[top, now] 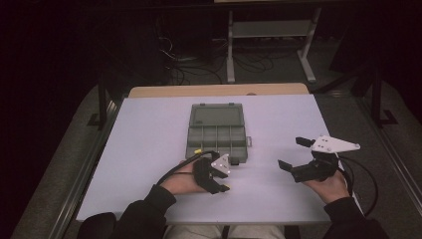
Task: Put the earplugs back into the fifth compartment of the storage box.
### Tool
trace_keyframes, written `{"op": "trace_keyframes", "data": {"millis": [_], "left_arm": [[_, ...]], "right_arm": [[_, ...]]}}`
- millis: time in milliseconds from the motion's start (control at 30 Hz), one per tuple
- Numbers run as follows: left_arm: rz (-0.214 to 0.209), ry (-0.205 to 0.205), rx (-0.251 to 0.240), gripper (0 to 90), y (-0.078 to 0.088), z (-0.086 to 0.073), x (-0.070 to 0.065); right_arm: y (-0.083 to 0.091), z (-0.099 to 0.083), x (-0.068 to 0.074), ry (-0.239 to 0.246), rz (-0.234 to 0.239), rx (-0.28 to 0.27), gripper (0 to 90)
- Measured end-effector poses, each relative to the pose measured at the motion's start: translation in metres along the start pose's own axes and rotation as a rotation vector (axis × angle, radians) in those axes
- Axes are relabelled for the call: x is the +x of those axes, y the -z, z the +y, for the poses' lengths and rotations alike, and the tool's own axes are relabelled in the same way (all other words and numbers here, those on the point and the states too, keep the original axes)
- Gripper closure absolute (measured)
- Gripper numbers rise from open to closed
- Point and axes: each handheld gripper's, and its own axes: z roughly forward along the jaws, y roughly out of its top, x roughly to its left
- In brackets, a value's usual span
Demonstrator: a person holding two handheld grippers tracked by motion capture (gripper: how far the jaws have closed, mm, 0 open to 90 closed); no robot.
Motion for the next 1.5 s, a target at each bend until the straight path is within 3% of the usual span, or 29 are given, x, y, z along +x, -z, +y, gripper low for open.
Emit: {"op": "trace_keyframes", "data": {"millis": [233,367,667,967,1500], "left_arm": [[-0.005,-0.010,0.025,69.7,-0.005,0.000,-0.001],[-0.023,0.013,0.022,79.3,-0.004,-0.001,0.003],[-0.015,0.014,0.010,80.7,0.001,-0.001,0.004],[0.031,0.040,-0.060,80.8,0.029,-0.006,0.011],[0.082,0.051,-0.130,80.9,0.067,-0.007,0.018]], "right_arm": [[0.000,0.000,0.000,0.000,-0.001,0.000,0.0],[0.000,0.000,0.000,0.000,-0.001,-0.001,0.0],[0.000,0.000,0.000,-0.001,0.000,0.000,0.0],[0.000,0.000,0.000,-0.001,0.000,-0.001,0.0],[0.000,0.000,0.000,-0.001,-0.002,0.000,0.0]]}}
